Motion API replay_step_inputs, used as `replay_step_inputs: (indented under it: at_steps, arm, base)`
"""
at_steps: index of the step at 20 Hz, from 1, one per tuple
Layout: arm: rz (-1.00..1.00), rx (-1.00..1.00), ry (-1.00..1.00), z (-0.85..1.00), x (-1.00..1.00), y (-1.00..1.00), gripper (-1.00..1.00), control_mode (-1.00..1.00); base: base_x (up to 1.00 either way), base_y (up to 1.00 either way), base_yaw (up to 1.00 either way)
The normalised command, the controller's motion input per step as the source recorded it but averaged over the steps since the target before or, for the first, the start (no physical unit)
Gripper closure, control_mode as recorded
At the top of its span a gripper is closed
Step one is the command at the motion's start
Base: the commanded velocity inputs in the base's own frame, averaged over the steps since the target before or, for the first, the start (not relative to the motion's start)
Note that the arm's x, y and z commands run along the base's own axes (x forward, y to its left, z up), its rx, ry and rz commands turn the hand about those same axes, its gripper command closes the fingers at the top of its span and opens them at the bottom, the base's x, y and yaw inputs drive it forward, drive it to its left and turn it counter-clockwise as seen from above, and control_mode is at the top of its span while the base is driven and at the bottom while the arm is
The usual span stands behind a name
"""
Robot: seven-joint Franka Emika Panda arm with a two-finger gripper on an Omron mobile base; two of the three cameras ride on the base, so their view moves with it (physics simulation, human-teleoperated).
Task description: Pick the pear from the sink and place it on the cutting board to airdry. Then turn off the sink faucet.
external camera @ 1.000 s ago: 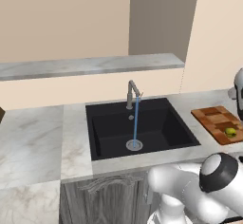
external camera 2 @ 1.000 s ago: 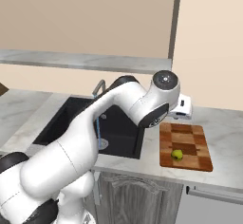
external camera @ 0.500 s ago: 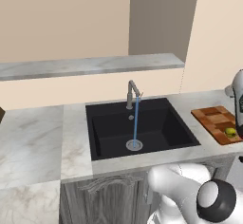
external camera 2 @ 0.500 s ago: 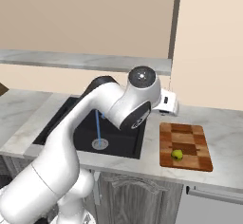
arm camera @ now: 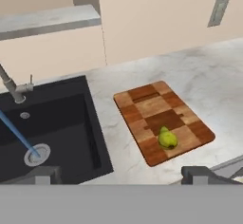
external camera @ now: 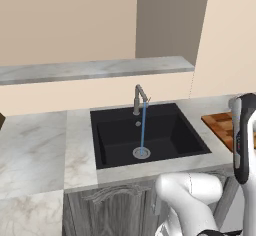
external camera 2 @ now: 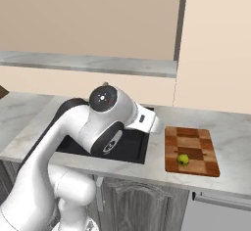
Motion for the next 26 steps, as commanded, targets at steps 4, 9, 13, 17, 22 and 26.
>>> replay_step_inputs:
  at_steps: [4,9,13,17,22,26]
  arm:
    - [-0.06,0.09,0.08,0.00,-0.07,0.20,-1.00,-1.00]
    - [0.03,0.07,0.05,0.00,-0.11,0.23,-1.00,-1.00]
    - [0.15,0.09,0.17,0.00,0.00,0.30,-1.00,-1.00]
    - [0.19,0.06,0.12,0.00,0.00,0.16,-1.00,-1.00]
    - [0.20,0.01,-0.01,0.00,-0.01,0.06,-1.00,-1.00]
    - [0.08,0.00,-0.14,0.00,-0.06,0.39,-1.00,-1.00]
  base:
    - [0.00,0.00,0.00]
    - [0.00,0.00,0.00]
    - [0.00,0.00,0.00]
    - [0.00,0.00,0.00]
    - [0.00,0.00,0.00]
    - [0.00,0.00,0.00]
